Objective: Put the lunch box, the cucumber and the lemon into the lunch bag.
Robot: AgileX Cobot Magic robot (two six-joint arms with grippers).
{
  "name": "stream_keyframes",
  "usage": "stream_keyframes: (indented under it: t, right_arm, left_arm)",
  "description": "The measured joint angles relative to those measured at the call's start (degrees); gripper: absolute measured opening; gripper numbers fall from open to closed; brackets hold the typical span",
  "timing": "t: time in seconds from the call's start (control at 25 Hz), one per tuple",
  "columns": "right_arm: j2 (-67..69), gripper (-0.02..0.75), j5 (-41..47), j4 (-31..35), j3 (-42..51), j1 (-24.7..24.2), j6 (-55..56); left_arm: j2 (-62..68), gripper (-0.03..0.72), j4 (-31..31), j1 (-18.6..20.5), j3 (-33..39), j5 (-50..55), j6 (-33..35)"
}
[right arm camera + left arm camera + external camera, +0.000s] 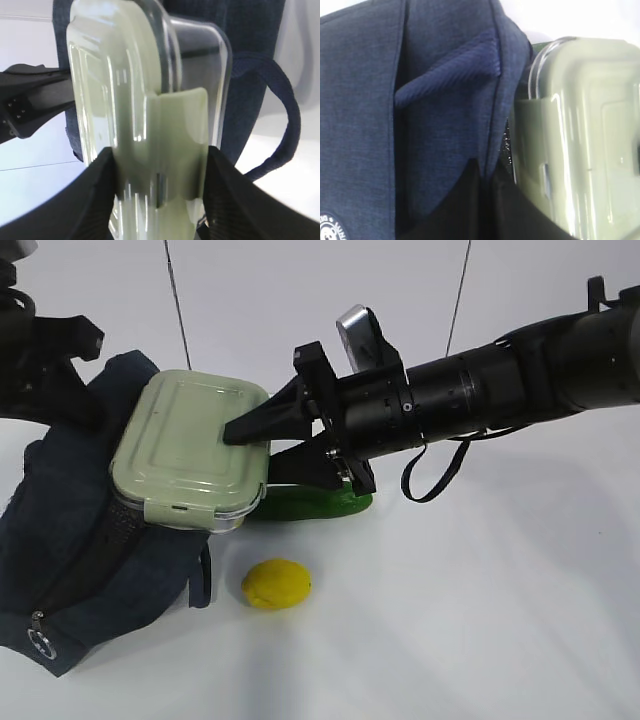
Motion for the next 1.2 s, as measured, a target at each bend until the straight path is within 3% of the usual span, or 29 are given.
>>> stream_keyframes:
  t: [0.64, 0.96, 1.2]
  right_arm:
    - [0.0, 0.385, -4.2, -4.4, -0.1, 0.3, -0.3]
    - [1.5, 0.385, -7.4, -4.4, -0.6, 5.8, -1.3]
    - [3.8, 0.385, -8.5, -2.7, -4.6, 7.3, -2.1]
  left_arm:
    - [0.0, -0.006, -4.0, 0.0, 0.0, 0.4, 0.0]
    - [0.0, -0.006, -4.4, 0.0, 0.0, 0.8, 0.0]
    - [0.0, -0.006, -4.6, 0.0, 0.0, 0.9, 0.0]
